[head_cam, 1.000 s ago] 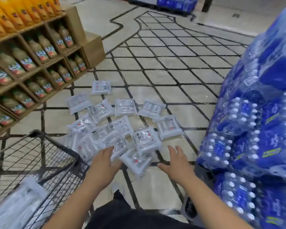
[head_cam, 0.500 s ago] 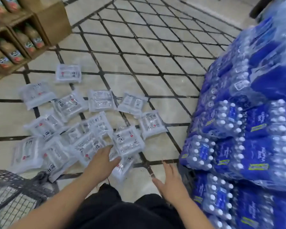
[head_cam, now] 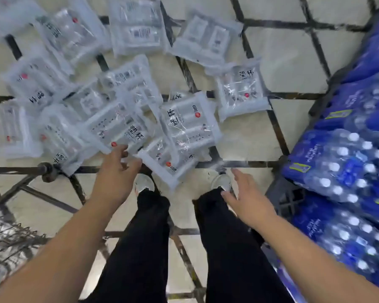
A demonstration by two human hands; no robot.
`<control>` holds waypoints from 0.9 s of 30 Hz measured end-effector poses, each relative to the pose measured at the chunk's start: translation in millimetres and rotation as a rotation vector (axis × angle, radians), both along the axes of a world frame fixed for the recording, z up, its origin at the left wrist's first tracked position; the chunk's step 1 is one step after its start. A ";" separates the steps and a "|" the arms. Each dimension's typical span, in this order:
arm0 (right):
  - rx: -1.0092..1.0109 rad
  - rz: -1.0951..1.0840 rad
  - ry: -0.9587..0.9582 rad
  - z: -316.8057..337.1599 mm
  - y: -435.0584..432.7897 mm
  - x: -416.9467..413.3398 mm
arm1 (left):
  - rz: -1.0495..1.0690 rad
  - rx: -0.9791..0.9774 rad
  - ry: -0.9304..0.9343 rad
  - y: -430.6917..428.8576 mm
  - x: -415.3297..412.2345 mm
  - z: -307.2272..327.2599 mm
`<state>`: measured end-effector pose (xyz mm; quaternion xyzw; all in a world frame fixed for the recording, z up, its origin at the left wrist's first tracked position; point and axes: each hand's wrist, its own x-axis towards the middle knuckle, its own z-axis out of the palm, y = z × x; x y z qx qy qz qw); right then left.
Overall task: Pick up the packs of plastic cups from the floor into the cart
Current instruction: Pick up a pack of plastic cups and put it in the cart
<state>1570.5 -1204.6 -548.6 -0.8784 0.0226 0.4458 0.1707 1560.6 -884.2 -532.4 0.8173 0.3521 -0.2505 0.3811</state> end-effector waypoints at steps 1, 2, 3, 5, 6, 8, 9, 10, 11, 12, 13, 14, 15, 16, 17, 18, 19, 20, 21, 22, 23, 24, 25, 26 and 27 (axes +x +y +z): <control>-0.001 0.020 -0.021 -32.5 -1.0 17.0 | 0.014 -0.003 0.001 -3.6 3.4 -35.6; -0.006 0.040 -0.051 -63.3 -0.9 34.2 | 0.024 -0.009 0.000 -7.9 7.8 -71.4; -0.008 0.058 -0.088 -95.0 -0.7 51.2 | 0.032 -0.018 0.003 -12.2 12.8 -106.4; -0.005 0.083 -0.162 -158.1 3.7 82.6 | 0.043 -0.044 0.001 -20.5 24.7 -174.3; -0.002 0.097 -0.197 -189.4 6.2 96.8 | 0.043 -0.056 -0.003 -23.6 31.3 -208.4; -0.003 0.136 -0.271 -248.3 10.2 121.5 | 0.043 -0.075 -0.009 -27.5 46.9 -268.7; -0.003 0.149 -0.308 -274.6 12.8 132.7 | 0.046 -0.076 -0.015 -27.4 54.3 -295.7; -0.003 0.151 -0.337 -298.2 15.8 142.7 | 0.050 -0.068 -0.021 -27.1 60.7 -320.9; -0.002 0.140 -0.354 -319.7 18.1 150.6 | 0.057 -0.060 -0.028 -26.7 66.2 -342.6; 0.002 0.117 -0.361 -338.0 20.1 157.9 | 0.072 -0.064 -0.044 -26.9 71.2 -360.5; 0.012 0.088 -0.356 -355.1 20.5 163.3 | 0.095 -0.084 -0.069 -28.2 75.3 -375.1; 0.029 0.059 -0.339 -368.7 20.5 166.7 | 0.116 -0.109 -0.091 -30.8 78.8 -387.0; 0.062 0.032 -0.313 -380.5 20.0 168.5 | 0.126 -0.124 -0.109 -33.9 80.8 -395.4; 0.108 0.001 -0.286 -389.2 19.6 169.3 | 0.130 -0.124 -0.121 -37.0 81.4 -403.4; 0.160 -0.038 -0.264 -395.9 18.7 169.4 | 0.138 -0.119 -0.135 -40.9 80.8 -410.0; 0.203 -0.077 -0.253 -399.9 17.4 168.7 | 0.162 -0.126 -0.152 -45.5 79.7 -415.3; 0.232 -0.113 -0.256 -402.1 16.2 167.3 | 0.198 -0.159 -0.177 -50.2 79.0 -418.0; 0.246 -0.136 -0.271 -401.7 15.7 165.5 | 0.231 -0.197 -0.203 -55.1 77.8 -419.1; 0.255 -0.145 -0.293 -399.8 15.9 163.7 | 0.242 -0.217 -0.229 -60.1 76.9 -417.2; 0.260 -0.142 -0.309 -396.3 17.1 161.7 | 0.232 -0.211 -0.241 -64.5 75.7 -412.4; 0.265 -0.133 -0.314 -390.9 18.8 159.1 | 0.216 -0.193 -0.249 -68.0 74.5 -405.0; 0.269 -0.124 -0.310 -382.4 21.1 156.2 | 0.210 -0.177 -0.253 -70.2 73.8 -394.6; 0.272 -0.117 -0.301 -371.2 23.4 153.4 | 0.209 -0.162 -0.259 -71.5 73.4 -381.7; 0.272 -0.113 -0.291 -355.1 25.9 150.6 | 0.208 -0.145 -0.268 -70.8 72.9 -365.6; 0.265 -0.114 -0.282 -336.0 27.9 147.1 | 0.201 -0.126 -0.274 -69.7 71.5 -345.3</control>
